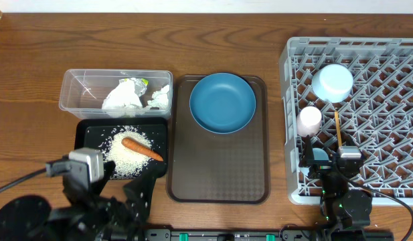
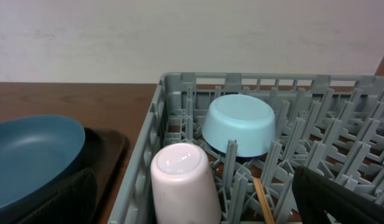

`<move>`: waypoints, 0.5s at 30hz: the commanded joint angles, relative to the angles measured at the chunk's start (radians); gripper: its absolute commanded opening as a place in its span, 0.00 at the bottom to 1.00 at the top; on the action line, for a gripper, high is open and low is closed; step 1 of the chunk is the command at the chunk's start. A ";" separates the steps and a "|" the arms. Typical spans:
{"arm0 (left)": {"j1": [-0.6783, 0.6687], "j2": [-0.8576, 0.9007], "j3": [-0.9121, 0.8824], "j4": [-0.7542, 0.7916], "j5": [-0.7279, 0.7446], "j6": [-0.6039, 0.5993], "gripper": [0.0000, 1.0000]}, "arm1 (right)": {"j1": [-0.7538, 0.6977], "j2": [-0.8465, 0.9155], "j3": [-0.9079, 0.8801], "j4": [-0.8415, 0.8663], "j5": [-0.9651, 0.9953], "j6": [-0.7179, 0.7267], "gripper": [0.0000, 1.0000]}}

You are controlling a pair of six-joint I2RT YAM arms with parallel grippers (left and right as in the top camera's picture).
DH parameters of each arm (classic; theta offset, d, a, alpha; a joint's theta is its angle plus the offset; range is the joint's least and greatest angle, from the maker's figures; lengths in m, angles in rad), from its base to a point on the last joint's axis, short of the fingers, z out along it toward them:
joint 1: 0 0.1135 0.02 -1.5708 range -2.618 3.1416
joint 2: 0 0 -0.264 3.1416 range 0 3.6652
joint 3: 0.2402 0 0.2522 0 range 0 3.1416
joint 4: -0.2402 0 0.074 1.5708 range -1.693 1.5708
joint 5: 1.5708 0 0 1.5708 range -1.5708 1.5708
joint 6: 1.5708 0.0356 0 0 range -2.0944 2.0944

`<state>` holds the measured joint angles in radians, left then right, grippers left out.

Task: Sort waste into correct bins and load items into the dishwasher rack

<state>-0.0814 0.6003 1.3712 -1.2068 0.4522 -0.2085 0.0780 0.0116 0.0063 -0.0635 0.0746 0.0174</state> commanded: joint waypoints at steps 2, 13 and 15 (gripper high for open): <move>-0.005 -0.034 -0.121 0.102 -0.027 0.006 0.98 | -0.013 -0.005 -0.001 -0.005 -0.004 -0.011 0.99; -0.005 -0.203 -0.587 0.560 0.004 0.005 0.98 | -0.013 -0.005 -0.001 -0.005 -0.004 -0.011 0.99; -0.005 -0.230 -0.663 0.646 0.005 0.005 0.98 | -0.013 -0.005 -0.001 -0.005 -0.004 -0.011 0.99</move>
<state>-0.0826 0.4046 0.7765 -0.6167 0.4438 -0.2081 0.0780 0.0120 0.0063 -0.0635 0.0746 0.0170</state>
